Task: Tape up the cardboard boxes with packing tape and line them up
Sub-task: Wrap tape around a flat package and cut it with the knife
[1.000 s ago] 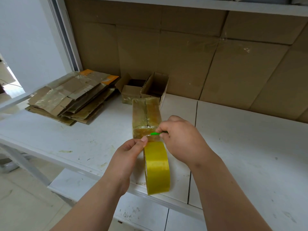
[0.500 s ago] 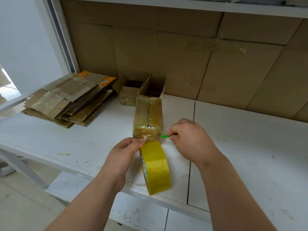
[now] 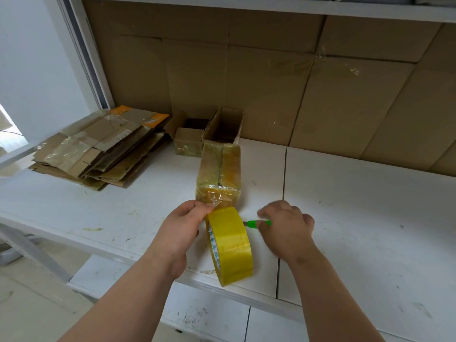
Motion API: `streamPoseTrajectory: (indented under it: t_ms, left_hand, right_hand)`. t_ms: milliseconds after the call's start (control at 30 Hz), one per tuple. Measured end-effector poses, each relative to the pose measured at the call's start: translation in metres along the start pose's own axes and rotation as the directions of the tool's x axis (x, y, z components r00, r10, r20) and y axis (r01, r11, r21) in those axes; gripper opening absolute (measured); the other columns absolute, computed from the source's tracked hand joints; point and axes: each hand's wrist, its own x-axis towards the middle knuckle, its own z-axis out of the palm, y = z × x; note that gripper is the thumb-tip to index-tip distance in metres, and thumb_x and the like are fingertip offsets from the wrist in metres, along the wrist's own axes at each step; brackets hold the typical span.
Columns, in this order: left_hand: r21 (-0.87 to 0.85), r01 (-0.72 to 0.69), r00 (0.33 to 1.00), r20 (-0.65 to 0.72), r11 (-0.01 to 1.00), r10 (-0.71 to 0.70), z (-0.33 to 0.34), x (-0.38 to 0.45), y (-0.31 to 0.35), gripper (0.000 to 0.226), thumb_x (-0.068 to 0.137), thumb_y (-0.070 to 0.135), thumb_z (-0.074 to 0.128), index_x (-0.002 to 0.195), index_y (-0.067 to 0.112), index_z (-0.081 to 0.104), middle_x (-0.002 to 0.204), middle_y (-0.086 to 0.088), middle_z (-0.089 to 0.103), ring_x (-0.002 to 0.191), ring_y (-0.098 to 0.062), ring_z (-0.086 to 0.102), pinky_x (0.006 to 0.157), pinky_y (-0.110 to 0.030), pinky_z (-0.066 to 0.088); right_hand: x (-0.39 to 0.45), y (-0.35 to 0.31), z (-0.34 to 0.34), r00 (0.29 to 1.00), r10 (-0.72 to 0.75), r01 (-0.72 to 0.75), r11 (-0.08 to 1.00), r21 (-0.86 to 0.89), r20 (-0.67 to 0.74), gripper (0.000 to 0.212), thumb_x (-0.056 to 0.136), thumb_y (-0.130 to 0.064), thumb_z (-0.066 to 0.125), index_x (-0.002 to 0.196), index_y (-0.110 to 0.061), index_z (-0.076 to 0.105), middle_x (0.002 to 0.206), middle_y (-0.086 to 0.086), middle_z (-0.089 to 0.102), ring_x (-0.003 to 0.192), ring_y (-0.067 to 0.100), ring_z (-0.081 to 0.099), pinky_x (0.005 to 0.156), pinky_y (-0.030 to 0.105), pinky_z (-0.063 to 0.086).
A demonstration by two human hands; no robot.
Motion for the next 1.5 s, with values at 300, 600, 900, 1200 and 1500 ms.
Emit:
streamPoseTrajectory:
  t_ms: [300,600,900,1200,1500]
  left_hand:
    - [0.005,0.001,1.000,-0.002,1.000,-0.001,-0.002,-0.001,-0.001,0.024,0.095,0.036,0.060,0.096,0.014,0.071,0.102,0.000,0.073,0.112,-0.016,0.060,0.108,-0.042,0.041]
    - [0.004,0.035,0.999,-0.014,0.999,-0.035,-0.003,0.006,0.003,0.011,0.089,0.018,0.065,0.088,0.010,0.072,0.097,-0.007,0.073,0.110,-0.027,0.061,0.104,-0.044,0.044]
    - [-0.105,-0.006,0.999,0.040,0.994,0.010,-0.004,-0.001,0.001,0.015,0.096,0.015,0.060,0.082,0.009,0.064,0.105,-0.018,0.072,0.090,-0.026,0.069,0.080,-0.035,0.056]
    - [-0.118,-0.087,0.995,0.037,0.989,0.092,-0.003,-0.006,0.004,0.015,0.094,0.014,0.060,0.081,0.006,0.063,0.100,-0.017,0.073,0.086,-0.024,0.066,0.079,-0.037,0.055]
    - [-0.156,-0.180,0.978,-0.136,0.971,0.159,-0.006,-0.004,0.011,0.021,0.095,0.017,0.062,0.076,0.011,0.069,0.095,-0.019,0.072,0.083,-0.024,0.066,0.084,-0.041,0.056]
  right_hand:
    - [0.018,-0.042,-0.026,0.951,-0.270,0.310,0.838,0.449,-0.153,0.053,0.094,-0.048,0.058,0.145,-0.037,0.046,0.155,-0.016,0.037,0.143,0.010,0.029,0.118,0.037,0.027]
    - [0.034,-0.050,-0.019,0.949,-0.280,0.315,0.866,0.388,-0.146,0.045,0.088,-0.039,0.069,0.132,-0.032,0.061,0.150,-0.012,0.040,0.132,0.007,0.045,0.112,0.042,0.037]
    - [0.030,-0.048,-0.018,0.955,-0.252,0.295,0.837,0.462,-0.154,0.046,0.087,-0.031,0.070,0.133,-0.030,0.061,0.149,-0.014,0.040,0.131,0.005,0.044,0.113,0.029,0.037]
    - [0.032,-0.047,-0.019,0.955,-0.269,0.297,0.826,0.479,-0.127,0.054,0.085,-0.022,0.073,0.136,-0.034,0.057,0.150,-0.016,0.038,0.134,0.004,0.041,0.115,0.029,0.034]
    - [-0.019,-0.036,-0.004,0.999,-0.032,0.016,0.372,0.928,-0.005,0.040,0.083,-0.049,0.057,0.075,-0.012,0.067,0.073,-0.001,0.067,0.073,0.017,0.059,0.073,0.035,0.047]
